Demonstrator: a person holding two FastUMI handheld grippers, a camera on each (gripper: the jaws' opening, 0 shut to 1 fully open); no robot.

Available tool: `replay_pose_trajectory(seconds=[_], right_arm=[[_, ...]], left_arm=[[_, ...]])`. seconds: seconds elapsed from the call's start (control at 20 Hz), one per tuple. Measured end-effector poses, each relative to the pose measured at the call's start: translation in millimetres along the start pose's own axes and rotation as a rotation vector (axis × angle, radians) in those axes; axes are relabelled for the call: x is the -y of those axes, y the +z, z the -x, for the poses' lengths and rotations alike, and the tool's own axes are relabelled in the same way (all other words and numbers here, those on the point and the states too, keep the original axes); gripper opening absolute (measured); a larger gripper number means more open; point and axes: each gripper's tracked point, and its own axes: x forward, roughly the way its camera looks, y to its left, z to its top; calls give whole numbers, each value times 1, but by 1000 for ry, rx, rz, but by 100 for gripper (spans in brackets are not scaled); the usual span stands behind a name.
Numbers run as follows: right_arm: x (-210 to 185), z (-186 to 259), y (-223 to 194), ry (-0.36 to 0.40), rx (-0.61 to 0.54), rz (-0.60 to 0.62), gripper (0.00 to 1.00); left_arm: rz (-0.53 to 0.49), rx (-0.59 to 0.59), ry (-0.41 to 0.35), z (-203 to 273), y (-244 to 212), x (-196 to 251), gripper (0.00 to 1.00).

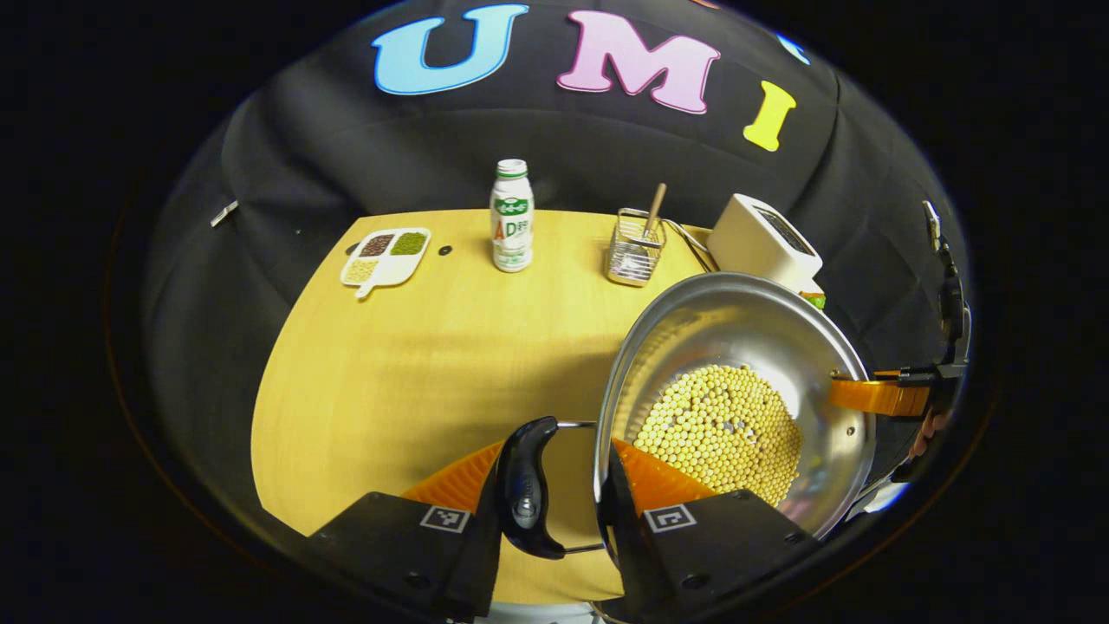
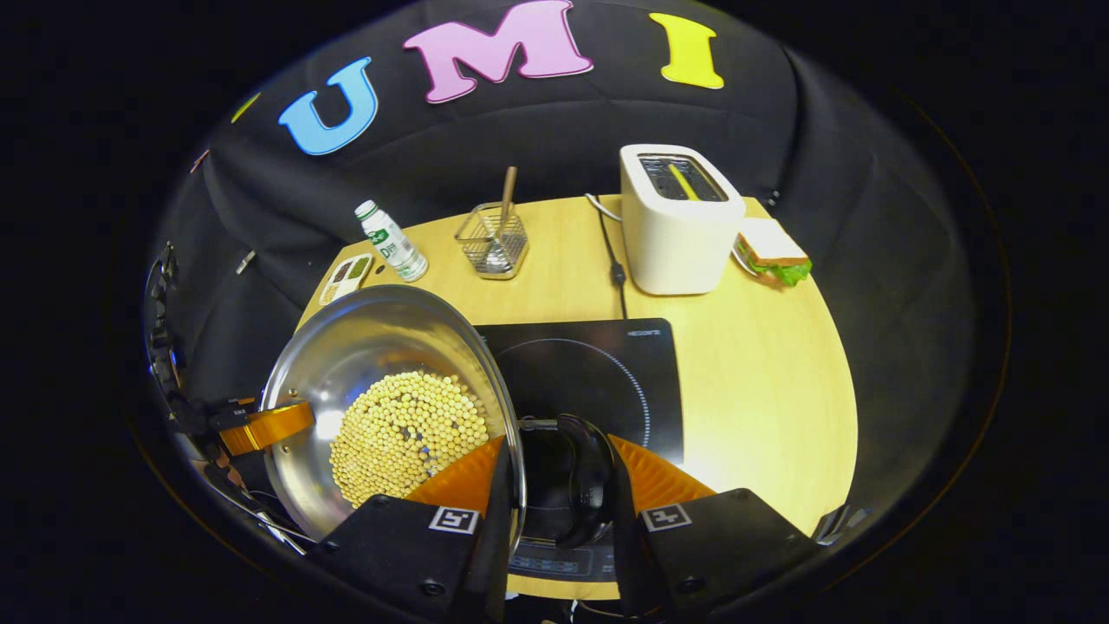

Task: First push the handle of the pot to place it horizontally, then grasp the pot with both hands and set it on the induction cooktop.

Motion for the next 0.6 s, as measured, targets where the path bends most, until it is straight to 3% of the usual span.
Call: replay_pose_trajectory(seconds=[0.3,0.6], right_arm=[[50,-6,2,-43,-1,-23,53],[77,-29,5,-53,-13,-37,53]], left_arm=[[-15,-20,-41,-32,2,48,58],[-18,-32,-50,-57,3,68,58]])
